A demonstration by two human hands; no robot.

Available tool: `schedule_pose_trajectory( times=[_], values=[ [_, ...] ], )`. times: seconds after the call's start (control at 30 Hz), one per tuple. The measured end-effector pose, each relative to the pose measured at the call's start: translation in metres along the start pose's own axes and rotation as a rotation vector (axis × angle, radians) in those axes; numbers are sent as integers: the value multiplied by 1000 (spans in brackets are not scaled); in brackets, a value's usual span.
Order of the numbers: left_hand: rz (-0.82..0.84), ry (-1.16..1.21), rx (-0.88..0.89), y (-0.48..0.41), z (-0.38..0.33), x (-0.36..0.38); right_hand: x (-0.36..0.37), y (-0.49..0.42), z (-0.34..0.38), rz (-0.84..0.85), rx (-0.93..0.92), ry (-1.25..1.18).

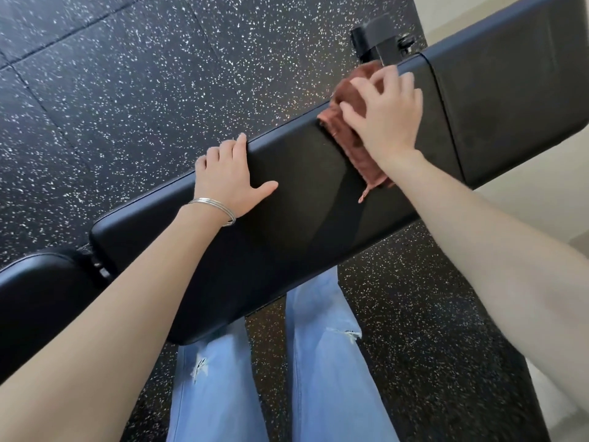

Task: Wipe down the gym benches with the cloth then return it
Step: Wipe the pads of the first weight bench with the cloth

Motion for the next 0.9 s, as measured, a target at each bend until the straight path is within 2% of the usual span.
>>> schedule_pose_trajectory(
  times=[0.17, 0.4, 0.53, 0.7, 0.9],
  values=[
    [-4, -10, 53, -20, -40, -5, 3, -4, -61, -42, 267, -48],
    [-10, -30, 77, -35, -71, -11, 18, 82, -87, -129, 254, -128],
    [-21, -35, 59, -43, -81, -9, 35, 121, -98, -139, 179, -130],
    [-12, -32, 35, -51, -93, -9, 23, 79, -89, -189, 167, -107],
    [-8, -57, 58, -60, -113, -12, 2, -10, -87, -104, 130, -89]
  ],
)
Point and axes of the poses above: each hand's wrist, its own y-axis away from the middle knuckle, its own x-axis out of the palm, z = x × y, the point moved 8 cm from there along -y, towards the middle knuckle, and after that the axes turned 6 degrees about z, right-handed, at the moved point
